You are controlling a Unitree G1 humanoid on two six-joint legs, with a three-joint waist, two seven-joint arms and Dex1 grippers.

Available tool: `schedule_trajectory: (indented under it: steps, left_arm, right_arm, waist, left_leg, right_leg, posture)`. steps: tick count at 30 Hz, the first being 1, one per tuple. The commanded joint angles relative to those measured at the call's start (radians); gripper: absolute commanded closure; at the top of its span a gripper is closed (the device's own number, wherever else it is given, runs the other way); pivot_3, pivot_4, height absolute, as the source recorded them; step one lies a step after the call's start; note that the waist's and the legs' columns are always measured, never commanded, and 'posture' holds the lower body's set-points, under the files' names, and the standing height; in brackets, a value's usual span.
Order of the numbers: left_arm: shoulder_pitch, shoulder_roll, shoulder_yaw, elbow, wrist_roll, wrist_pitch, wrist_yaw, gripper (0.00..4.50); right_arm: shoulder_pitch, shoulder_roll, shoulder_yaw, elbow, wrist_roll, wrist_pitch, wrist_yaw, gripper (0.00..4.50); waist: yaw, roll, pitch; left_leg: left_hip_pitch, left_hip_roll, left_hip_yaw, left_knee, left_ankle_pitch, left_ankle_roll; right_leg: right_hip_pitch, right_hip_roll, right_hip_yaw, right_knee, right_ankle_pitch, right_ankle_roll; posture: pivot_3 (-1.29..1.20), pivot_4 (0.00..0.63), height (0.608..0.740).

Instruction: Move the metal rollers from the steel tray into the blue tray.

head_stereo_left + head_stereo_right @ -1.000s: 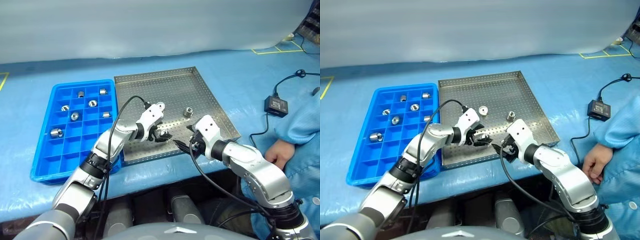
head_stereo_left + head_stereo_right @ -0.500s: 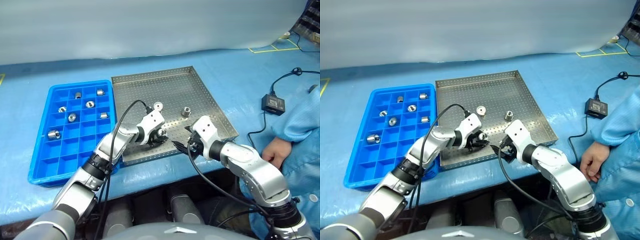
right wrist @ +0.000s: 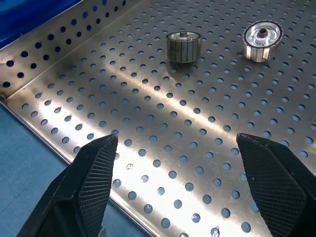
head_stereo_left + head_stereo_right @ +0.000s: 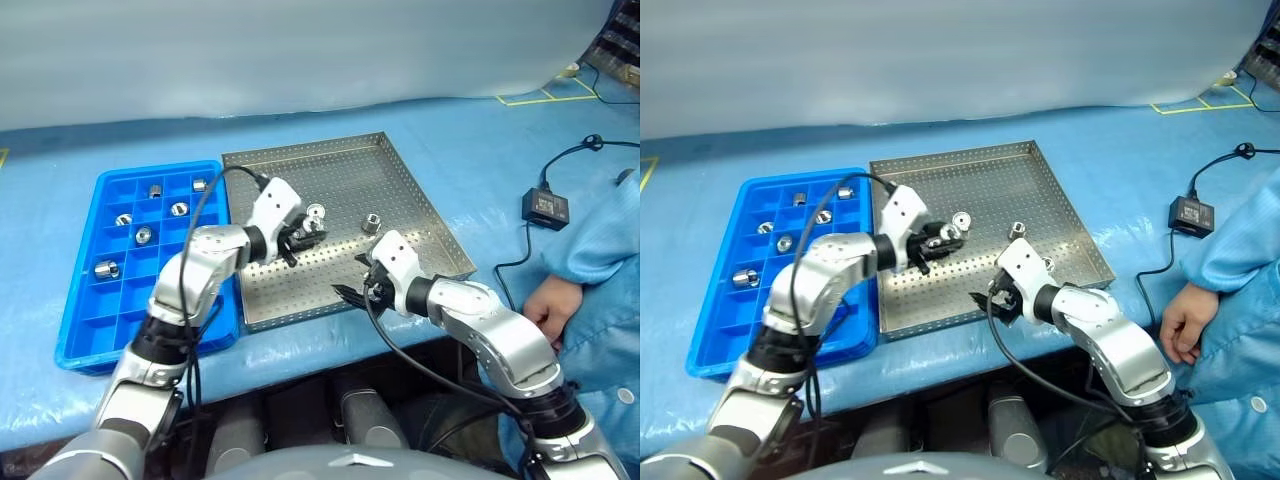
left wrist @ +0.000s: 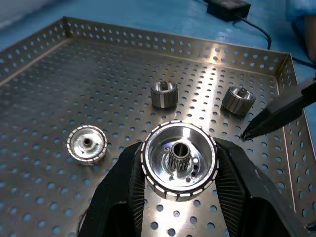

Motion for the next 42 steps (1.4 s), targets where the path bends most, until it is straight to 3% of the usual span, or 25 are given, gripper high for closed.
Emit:
schedule_trajectory:
  steps: [1, 4, 12, 19, 28, 35, 42]
  left_arm:
    - [0.046, 0.048, 0.118, -0.201, -0.042, 0.092, 0.053, 2.8]
    - [0.123, 0.095, 0.218, -0.362, -0.035, 0.191, 0.126, 2.8]
    - [0.417, 0.066, 0.469, -0.723, 0.012, 0.463, 0.319, 2.8]
    - [0.618, 0.025, 0.583, -0.756, -0.018, 0.434, 0.421, 2.8]
    - [0.669, -0.071, 0.621, -0.739, 0.008, 0.456, 0.478, 2.8]
    - [0.608, -0.116, 0.623, -0.703, 0.015, 0.41, 0.508, 0.47]
    - [0.535, -0.143, 0.583, -0.696, -0.08, 0.284, 0.415, 0.47]
  right_arm:
    - [-0.041, -0.015, 0.022, 0.01, -0.014, -0.034, 0.042, 0.43]
    - [-0.075, -0.014, 0.044, 0.027, -0.008, -0.051, 0.088, 0.43]
    - [-0.196, 0.03, 0.086, 0.1, 0.004, -0.085, 0.19, 0.43]
    - [-0.298, 0.073, 0.167, 0.198, -0.017, -0.138, 0.285, 0.43]
    - [-0.315, 0.094, 0.176, 0.241, -0.047, -0.172, 0.308, 0.43]
    - [-0.305, 0.092, 0.162, 0.23, -0.054, -0.169, 0.302, 0.43]
    - [-0.274, 0.076, 0.13, 0.185, -0.052, -0.147, 0.269, 0.43]
  waist:
    - [0.008, 0.0, 0.0]
    - [0.018, 0.0, 0.0]
    - [0.096, -0.002, 0.001]
    - [0.179, -0.003, 0.002]
    - [0.229, -0.003, 0.002]
    - [0.23, -0.003, 0.002]
    - [0.226, -0.003, 0.002]
  left_leg:
    - [0.0, 0.0, 0.0, 0.0, 0.0, 0.0]
    - [0.0, 0.0, 0.0, 0.0, 0.0, 0.0]
    - [0.001, 0.0, -0.001, 0.0, 0.0, 0.0]
    - [0.001, 0.001, -0.002, 0.001, 0.001, -0.001]
    - [-0.002, 0.001, -0.003, 0.001, 0.0, -0.001]
    - [-0.002, 0.001, -0.004, 0.0, 0.0, -0.002]
    - [-0.002, 0.001, -0.004, -0.001, 0.0, -0.002]
  right_leg:
    - [0.0, 0.0, 0.0, 0.0, 0.0, 0.0]
    - [0.0, 0.0, 0.0, 0.0, 0.0, 0.0]
    - [0.001, 0.001, -0.001, 0.0, 0.0, 0.0]
    - [0.002, -0.002, -0.004, -0.001, 0.0, -0.001]
    - [0.001, -0.004, -0.007, -0.002, -0.001, -0.001]
    - [0.0, -0.003, -0.01, -0.002, -0.002, -0.003]
    - [0.0, -0.004, -0.01, -0.003, -0.002, -0.003]
  posture:
    - [-0.1, 0.15, 0.74]
    - [-0.04, 0.15, 0.74]
    - [0.14, 0.15, 0.74]
    - [0.27, 0.15, 0.74]
    - [0.29, 0.15, 0.74]
    - [0.27, 0.15, 0.74]
    - [0.22, 0.15, 0.74]
